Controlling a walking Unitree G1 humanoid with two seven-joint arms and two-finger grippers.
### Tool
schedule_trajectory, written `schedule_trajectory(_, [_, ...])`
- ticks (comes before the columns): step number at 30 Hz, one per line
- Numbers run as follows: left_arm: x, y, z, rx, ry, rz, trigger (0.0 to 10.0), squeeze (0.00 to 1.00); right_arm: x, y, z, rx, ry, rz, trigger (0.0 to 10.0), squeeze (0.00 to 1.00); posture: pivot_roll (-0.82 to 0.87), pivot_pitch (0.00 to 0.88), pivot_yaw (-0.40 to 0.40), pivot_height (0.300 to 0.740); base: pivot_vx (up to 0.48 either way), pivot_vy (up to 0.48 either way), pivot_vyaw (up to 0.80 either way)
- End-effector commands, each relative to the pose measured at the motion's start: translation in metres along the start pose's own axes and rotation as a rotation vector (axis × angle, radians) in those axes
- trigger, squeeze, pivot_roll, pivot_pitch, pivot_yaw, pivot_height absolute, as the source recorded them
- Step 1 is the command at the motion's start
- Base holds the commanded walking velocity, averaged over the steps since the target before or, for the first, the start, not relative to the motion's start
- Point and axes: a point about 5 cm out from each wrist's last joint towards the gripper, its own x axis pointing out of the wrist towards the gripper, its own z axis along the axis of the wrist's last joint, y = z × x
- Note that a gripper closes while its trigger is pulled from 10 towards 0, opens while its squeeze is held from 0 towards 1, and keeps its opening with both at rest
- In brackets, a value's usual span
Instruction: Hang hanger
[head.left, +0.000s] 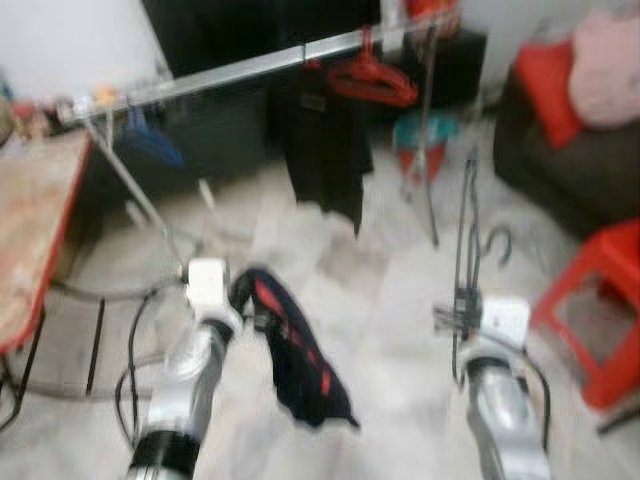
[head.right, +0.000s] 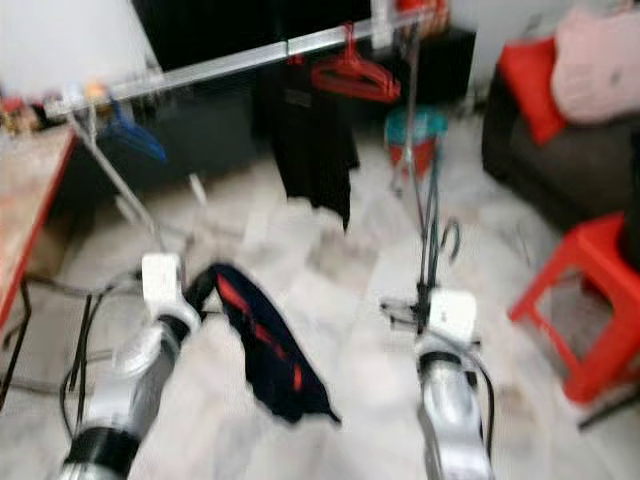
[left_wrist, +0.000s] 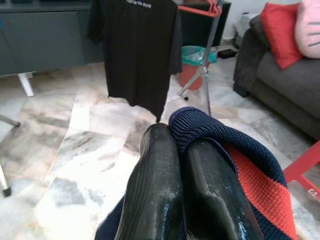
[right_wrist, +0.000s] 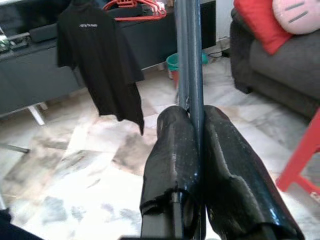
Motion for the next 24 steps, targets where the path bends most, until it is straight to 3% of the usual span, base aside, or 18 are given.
schedule_trajectory(1, [-0.0016, 0.0093, 0.008, 0.029, -0.021, 0.025, 10.0, 0.0, 0.001, 0.0114, 0.0035, 0.022, -0.016, 0.024, 10.0, 0.0, -0.1, 0.0, 0.149, 0.74, 0.0, 0.311, 0.0])
schedule_trajectory(24, [-0.0017, 0.0125, 0.0071, 0.04, -0.014, 0.043, 10.0, 0.0, 0.0048, 0.0134, 0.0059, 0.024, -0.023, 0.028, 10.0, 0.0, -0.08, 0.0, 0.146, 0.74, 0.0, 0.303, 0.0])
